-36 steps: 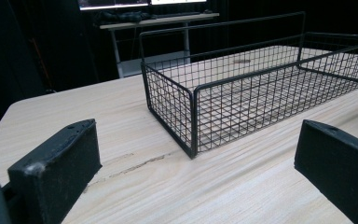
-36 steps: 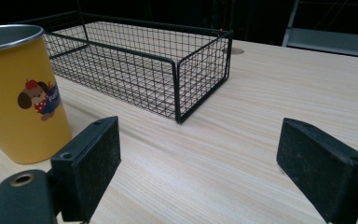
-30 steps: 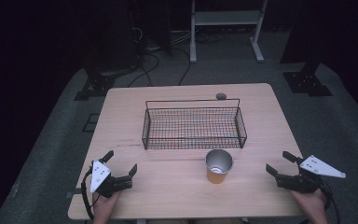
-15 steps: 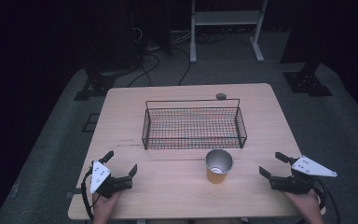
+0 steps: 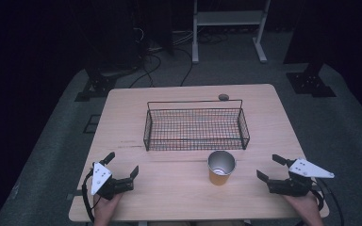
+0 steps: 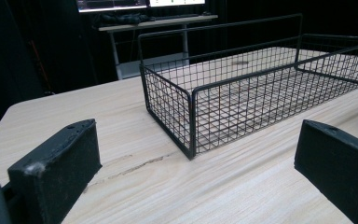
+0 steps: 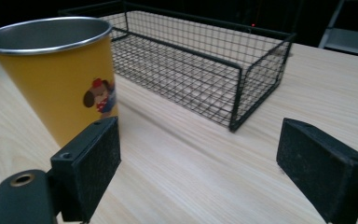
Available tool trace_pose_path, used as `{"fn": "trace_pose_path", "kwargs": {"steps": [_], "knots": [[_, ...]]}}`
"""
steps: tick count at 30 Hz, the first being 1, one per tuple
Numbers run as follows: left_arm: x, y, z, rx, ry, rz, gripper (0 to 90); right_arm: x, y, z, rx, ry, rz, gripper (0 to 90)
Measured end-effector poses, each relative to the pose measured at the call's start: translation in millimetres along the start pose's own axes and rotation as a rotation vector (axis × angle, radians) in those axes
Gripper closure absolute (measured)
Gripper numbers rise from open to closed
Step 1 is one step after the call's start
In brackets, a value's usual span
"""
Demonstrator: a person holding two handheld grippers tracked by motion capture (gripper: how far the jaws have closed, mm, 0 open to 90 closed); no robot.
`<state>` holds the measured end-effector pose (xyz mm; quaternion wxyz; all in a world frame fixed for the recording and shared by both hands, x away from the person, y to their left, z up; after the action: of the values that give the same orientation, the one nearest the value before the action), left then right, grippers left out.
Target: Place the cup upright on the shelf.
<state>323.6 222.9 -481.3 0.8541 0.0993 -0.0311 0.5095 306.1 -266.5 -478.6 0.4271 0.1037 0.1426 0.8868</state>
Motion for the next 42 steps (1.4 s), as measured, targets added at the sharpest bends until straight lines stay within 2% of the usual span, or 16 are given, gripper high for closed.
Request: {"fn": "trace_pose_path", "kwargs": {"steps": [2,9,25,36,42], "knots": [[0.1,0.0,0.0,0.000,0.001,-0.001,0.0,6.7,-4.4,0.3,0.012,0.019,0.013,12.7],[0.2,0.2,0.0,-0.001,0.001,0.001,0.0,16.9,-9.9,0.9,0.020,0.040,0.034,12.8],[0.3,0.4,0.1,-0.003,0.002,0.001,0.0,32.4,-17.4,1.0,0.034,0.056,0.074,12.7],[0.1,0.2,0.0,-0.001,-0.001,0.000,0.0,54.1,-25.5,2.6,0.048,0.084,0.124,12.7],[0.1,0.4,0.0,-0.001,-0.001,0.000,0.0,61.8,-30.8,4.0,0.052,0.086,0.136,12.6]]}}
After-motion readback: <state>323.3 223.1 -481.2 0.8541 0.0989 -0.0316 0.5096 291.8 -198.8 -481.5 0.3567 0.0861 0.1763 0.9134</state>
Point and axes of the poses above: each handheld gripper's, and its own axes: y roughly backward along the jaws, z roughly out of its top, x roughly to its left, the point moved 7 cm from there along -y, roughly forward along the jaws, and after that the axes turned 3 degrees about -y, right-handed, at the moved point
